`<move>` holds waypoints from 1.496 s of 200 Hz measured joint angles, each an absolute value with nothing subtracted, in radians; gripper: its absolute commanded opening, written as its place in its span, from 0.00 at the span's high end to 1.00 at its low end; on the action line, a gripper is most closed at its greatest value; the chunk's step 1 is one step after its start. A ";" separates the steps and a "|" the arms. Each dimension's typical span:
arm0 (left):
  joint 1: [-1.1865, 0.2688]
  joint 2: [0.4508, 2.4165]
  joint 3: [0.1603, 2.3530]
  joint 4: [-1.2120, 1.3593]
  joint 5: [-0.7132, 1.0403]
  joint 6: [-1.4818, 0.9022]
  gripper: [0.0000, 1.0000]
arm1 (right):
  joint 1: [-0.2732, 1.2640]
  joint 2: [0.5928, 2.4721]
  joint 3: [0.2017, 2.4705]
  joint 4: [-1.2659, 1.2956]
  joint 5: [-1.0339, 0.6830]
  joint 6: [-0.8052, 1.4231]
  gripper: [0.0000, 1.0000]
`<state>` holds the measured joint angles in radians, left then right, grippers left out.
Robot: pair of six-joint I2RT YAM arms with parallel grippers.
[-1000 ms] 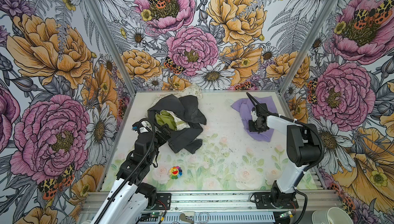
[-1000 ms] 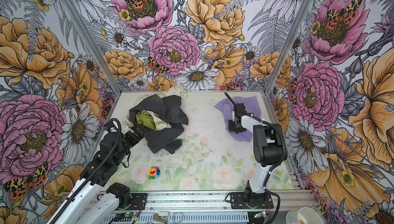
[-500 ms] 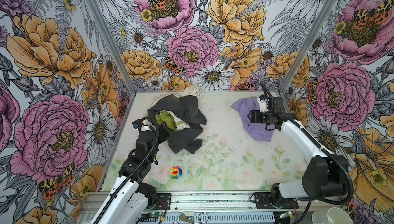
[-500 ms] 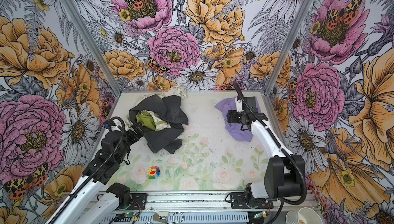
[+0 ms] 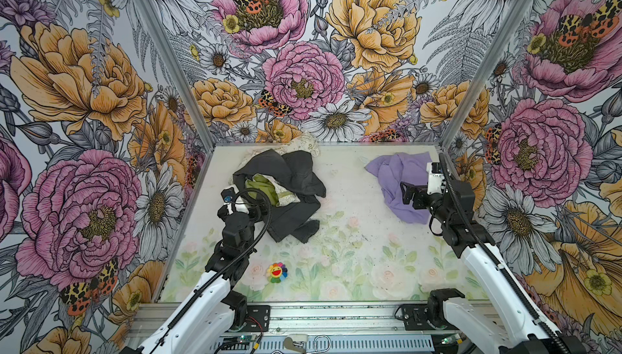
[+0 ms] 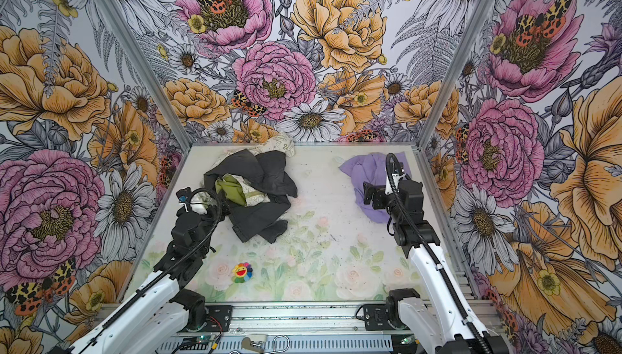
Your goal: Pick out a specific cloth from the pile
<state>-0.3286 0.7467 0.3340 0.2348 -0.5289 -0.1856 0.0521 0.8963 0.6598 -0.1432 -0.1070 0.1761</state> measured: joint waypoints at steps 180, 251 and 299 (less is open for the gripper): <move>0.003 1.546 0.191 1.158 -0.256 -0.042 0.01 | -0.054 1.502 0.317 0.879 -0.053 0.099 0.00; -0.003 1.564 0.349 1.048 -0.250 -0.041 0.01 | -0.059 1.534 0.377 0.880 -0.060 0.088 0.00; -0.018 1.561 0.355 0.990 -0.257 -0.025 0.01 | -0.059 1.534 0.377 0.880 -0.030 0.089 0.00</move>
<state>-0.0177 1.5612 0.3553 0.9897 -0.2573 -0.0246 -0.0586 1.5337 0.3767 0.8799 -0.0299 0.0887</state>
